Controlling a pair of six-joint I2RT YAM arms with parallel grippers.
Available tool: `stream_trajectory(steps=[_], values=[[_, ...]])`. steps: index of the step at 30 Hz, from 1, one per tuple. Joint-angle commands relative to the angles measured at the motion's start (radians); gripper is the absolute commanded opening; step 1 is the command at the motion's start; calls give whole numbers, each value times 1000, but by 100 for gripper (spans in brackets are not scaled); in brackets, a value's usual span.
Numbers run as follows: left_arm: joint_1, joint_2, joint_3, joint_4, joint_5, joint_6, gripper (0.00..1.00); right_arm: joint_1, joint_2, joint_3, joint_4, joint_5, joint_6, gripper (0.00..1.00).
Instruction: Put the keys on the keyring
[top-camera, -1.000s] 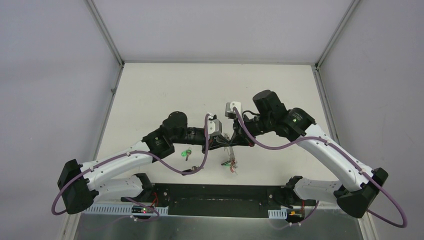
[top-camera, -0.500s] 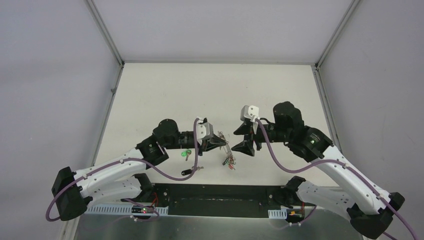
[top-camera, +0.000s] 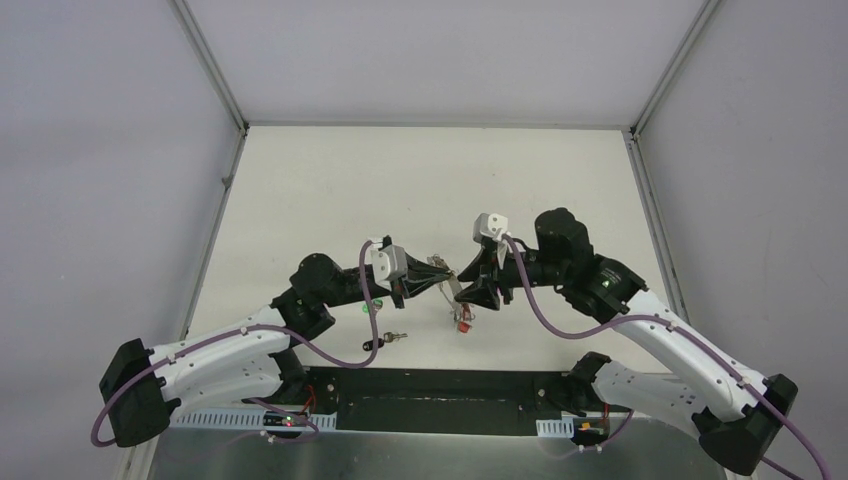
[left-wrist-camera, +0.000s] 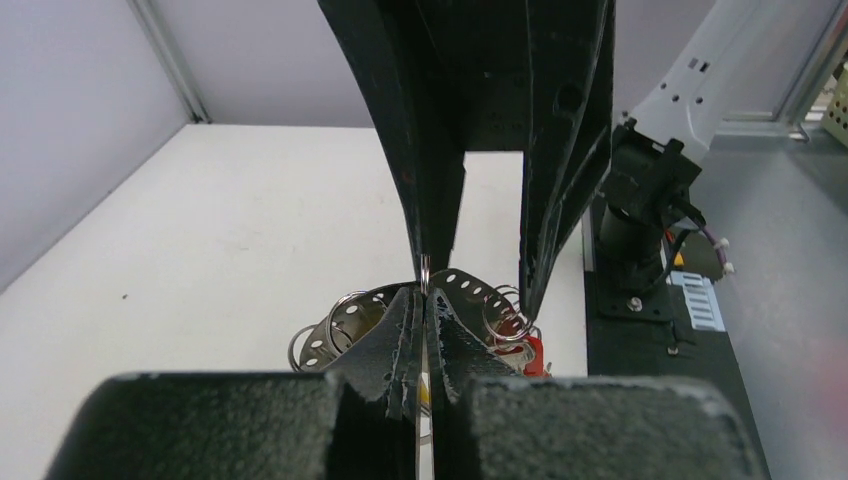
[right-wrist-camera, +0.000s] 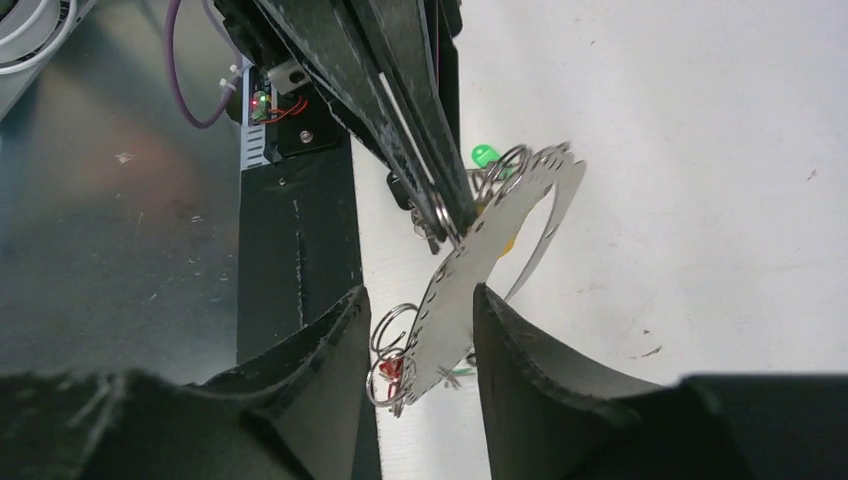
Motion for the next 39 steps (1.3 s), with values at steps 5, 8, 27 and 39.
stream_trajectory(steps=[5,8,27,39], values=[[-9,-39,-12,160,-88,-26,0,9,10,-24,125,-65,75,34],[-12,-36,-7,147,-109,-26,0,16,30,-16,130,-35,83,25],[-14,-64,-16,108,-106,-51,0,40,-89,-55,227,146,37,43],[-13,-11,-131,527,58,-50,0,40,-142,-86,380,-2,13,28]])
